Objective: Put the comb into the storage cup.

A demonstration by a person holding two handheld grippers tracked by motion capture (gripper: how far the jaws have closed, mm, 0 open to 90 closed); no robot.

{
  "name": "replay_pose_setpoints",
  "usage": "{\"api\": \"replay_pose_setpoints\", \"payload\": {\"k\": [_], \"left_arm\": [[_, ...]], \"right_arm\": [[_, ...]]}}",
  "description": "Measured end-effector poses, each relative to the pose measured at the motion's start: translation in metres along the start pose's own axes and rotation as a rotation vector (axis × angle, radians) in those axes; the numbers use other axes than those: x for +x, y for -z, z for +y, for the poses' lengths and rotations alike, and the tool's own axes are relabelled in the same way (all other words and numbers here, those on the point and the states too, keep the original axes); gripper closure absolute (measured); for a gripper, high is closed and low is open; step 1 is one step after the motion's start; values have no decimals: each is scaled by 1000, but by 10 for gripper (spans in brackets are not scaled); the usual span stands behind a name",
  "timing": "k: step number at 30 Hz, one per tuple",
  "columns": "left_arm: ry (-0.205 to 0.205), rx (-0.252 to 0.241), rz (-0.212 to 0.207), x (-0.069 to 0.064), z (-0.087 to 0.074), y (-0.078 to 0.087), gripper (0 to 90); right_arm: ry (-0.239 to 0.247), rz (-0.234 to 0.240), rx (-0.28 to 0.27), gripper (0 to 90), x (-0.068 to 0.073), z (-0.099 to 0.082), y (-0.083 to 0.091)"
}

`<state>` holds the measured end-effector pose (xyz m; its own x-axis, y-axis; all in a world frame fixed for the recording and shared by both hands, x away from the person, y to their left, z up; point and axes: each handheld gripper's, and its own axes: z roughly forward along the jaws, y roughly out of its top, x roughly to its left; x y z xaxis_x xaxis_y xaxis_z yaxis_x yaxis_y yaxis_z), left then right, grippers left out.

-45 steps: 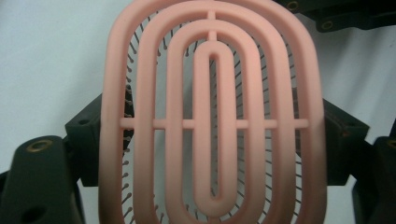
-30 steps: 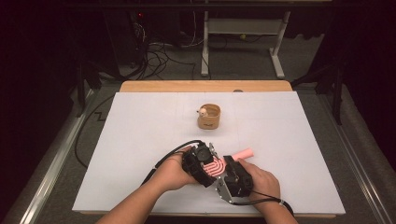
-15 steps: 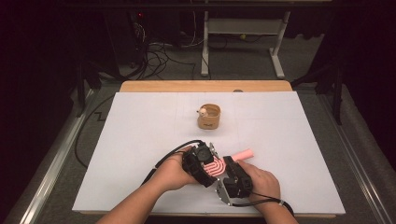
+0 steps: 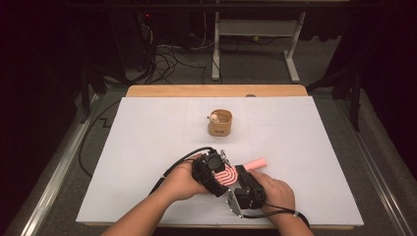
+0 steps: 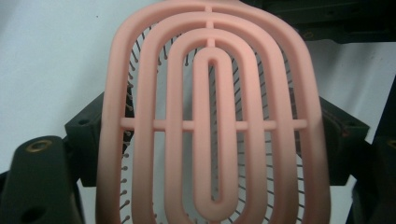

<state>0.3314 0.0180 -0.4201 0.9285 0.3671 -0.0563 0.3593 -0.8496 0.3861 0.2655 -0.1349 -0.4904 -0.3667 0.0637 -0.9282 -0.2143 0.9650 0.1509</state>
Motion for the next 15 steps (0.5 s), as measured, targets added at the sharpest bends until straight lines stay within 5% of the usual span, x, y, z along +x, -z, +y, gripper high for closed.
{"api": "replay_pose_setpoints", "payload": {"k": [15], "left_arm": [[5,-15,-16,1,1,3,195]], "right_arm": [[10,-18,12,794,0,2,2]]}}
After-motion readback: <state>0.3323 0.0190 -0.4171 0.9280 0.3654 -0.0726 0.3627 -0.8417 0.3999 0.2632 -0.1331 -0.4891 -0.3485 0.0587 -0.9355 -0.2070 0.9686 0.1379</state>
